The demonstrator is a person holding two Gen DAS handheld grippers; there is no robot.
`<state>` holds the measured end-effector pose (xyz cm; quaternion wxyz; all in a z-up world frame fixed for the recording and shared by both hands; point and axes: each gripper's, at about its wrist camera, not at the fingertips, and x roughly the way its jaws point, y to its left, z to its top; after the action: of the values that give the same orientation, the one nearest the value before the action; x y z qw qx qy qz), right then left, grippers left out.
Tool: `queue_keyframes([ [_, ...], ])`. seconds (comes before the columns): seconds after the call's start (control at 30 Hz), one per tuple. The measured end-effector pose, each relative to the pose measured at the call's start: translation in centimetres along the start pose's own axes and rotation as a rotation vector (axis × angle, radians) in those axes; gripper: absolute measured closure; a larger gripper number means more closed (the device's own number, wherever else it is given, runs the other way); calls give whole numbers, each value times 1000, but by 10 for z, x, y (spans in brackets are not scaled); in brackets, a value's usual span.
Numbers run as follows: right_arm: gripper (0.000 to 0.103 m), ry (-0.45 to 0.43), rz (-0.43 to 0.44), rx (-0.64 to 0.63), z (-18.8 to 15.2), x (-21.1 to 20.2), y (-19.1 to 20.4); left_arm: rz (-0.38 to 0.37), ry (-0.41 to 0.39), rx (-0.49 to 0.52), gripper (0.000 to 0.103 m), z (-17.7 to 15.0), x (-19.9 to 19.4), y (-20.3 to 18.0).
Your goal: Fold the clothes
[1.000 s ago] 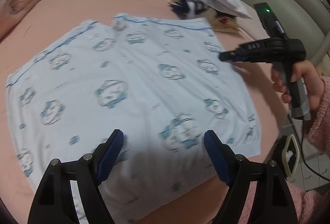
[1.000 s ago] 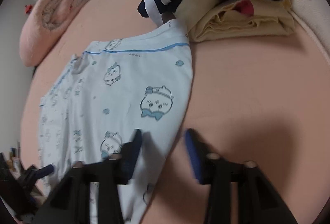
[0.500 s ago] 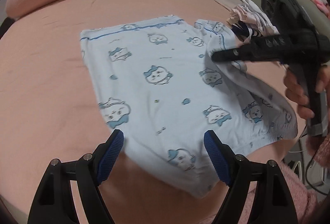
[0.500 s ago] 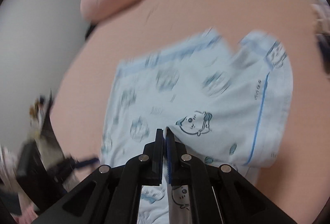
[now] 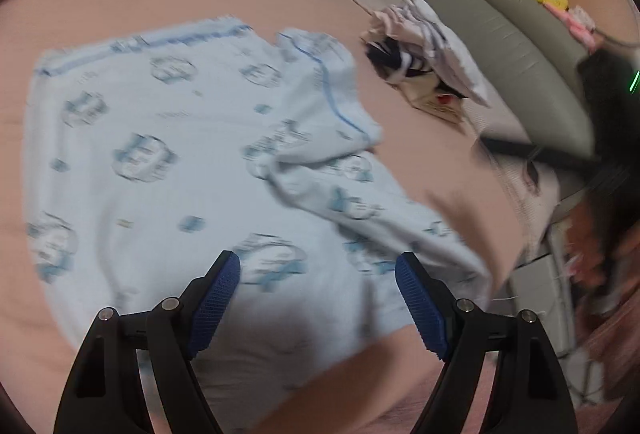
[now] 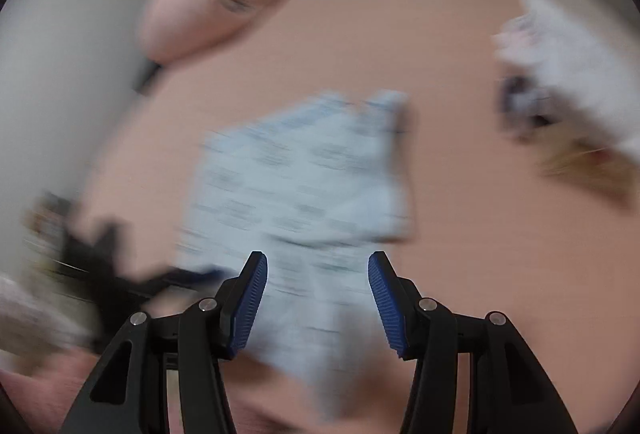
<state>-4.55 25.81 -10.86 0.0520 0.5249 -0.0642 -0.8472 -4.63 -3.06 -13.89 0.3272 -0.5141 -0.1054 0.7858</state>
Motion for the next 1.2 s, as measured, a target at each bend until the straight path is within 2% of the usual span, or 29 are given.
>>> queue_keyframes([
  [0.07, 52, 82, -100, -31, -19, 22, -11, -10, 13, 24, 24, -1, 2, -14],
  [0.13, 58, 157, -120, -20, -39, 41, -21, -39, 26, 56, 24, -5, 3, -30],
  [0.17, 62, 175, -99, -9, -47, 44, -25, -69, 40, 52, 24, -5, 6, -36],
  [0.23, 62, 199, -46, 18, -59, 51, -30, -117, 69, 37, 24, -5, 15, -43],
  [0.3, 62, 187, 41, 54, -61, 53, -30, -130, 100, 43, 24, -5, 26, -51],
  [0.37, 62, 177, 68, 84, -62, 50, -32, -135, 121, 55, 26, -3, 36, -61],
  [0.4, 62, 164, 61, 92, -62, 47, -34, -132, 130, 67, 46, -3, 41, -65],
  [0.43, 62, 146, 43, 96, -64, 41, -38, -117, 143, 82, 74, -3, 47, -70],
  [0.5, 62, 132, 18, 116, -68, 32, -49, -55, 163, 118, 93, -3, 57, -75],
  [0.53, 62, 133, 21, 124, -69, 30, -54, -36, 171, 137, 97, -2, 61, -77],
  [0.6, 62, 132, 27, 129, -68, 30, -55, -24, 159, 129, 98, 2, 56, -72],
  [0.67, 62, 128, 35, 112, -62, 33, -48, -14, 96, 89, 99, 12, 29, -57],
  [0.77, 62, 95, 96, 67, -46, 29, -28, 20, 1, 27, 99, 23, -22, -25],
  [0.83, 62, 77, 148, 19, -31, 32, -3, 54, -22, -3, 99, 21, -46, -2],
  [0.97, 62, 80, 178, -82, -8, 58, 53, 128, -2, -68, 99, -2, -68, 41],
  [1.03, 62, 106, 196, -126, -5, 73, 76, 130, 13, -113, 99, -17, -74, 58],
  [1.1, 62, 162, 182, -182, -9, 93, 96, 121, 40, -155, 99, -32, -70, 69],
  [1.17, 62, 225, 92, -255, -20, 113, 105, 115, 70, -183, 99, -46, -63, 75],
  [1.2, 62, 237, 75, -270, -24, 115, 104, 118, 87, -181, 99, -51, -57, 74],
])
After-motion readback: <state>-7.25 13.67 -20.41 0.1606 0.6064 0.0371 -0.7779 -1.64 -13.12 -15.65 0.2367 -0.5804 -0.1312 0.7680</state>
